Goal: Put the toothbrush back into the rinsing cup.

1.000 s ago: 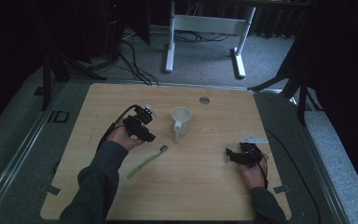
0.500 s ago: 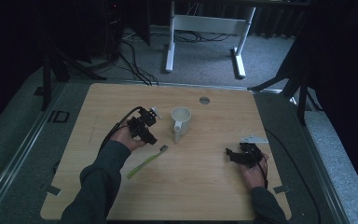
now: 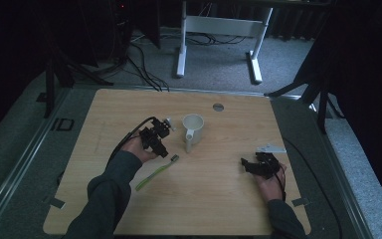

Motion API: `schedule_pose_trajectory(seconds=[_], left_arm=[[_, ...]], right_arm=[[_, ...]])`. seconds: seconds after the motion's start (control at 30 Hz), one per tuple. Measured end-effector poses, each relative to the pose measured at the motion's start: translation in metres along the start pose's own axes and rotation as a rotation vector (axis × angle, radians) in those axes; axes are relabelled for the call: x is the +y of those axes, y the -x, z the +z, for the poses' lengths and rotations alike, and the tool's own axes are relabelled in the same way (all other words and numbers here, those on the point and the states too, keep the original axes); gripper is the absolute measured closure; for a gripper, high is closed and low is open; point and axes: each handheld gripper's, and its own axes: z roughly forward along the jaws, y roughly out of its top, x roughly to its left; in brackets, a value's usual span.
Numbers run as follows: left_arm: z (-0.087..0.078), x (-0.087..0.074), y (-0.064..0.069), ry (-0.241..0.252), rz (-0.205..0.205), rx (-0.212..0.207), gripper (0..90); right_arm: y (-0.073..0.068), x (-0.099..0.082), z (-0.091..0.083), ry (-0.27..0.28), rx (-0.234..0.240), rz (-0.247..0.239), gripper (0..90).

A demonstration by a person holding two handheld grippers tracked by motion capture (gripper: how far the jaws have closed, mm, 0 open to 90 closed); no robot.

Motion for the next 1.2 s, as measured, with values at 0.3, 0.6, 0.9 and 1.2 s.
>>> schedule_pose_trajectory(seconds=[0.3,0.6,0.9,1.2], left_arm=[[0.012,0.003,0.004,-0.052,0.0,-0.006,65.1],[0.023,0.003,0.006,-0.103,0.003,-0.006,68.2],[0.034,0.0,0.007,-0.142,0.002,-0.015,69.0],[0.043,-0.001,0.008,-0.166,0.004,-0.016,70.2]], right_arm=[[0.0,0.0,0.0,0.0,0.0,0.001,29.3],[0.0,0.0,0.0,-0.001,0.0,0.002,29.3],[0.0,0.0,0.0,-0.001,0.0,0.002,29.3],[0.0,0.0,0.0,-0.001,0.0,0.001,29.3]])
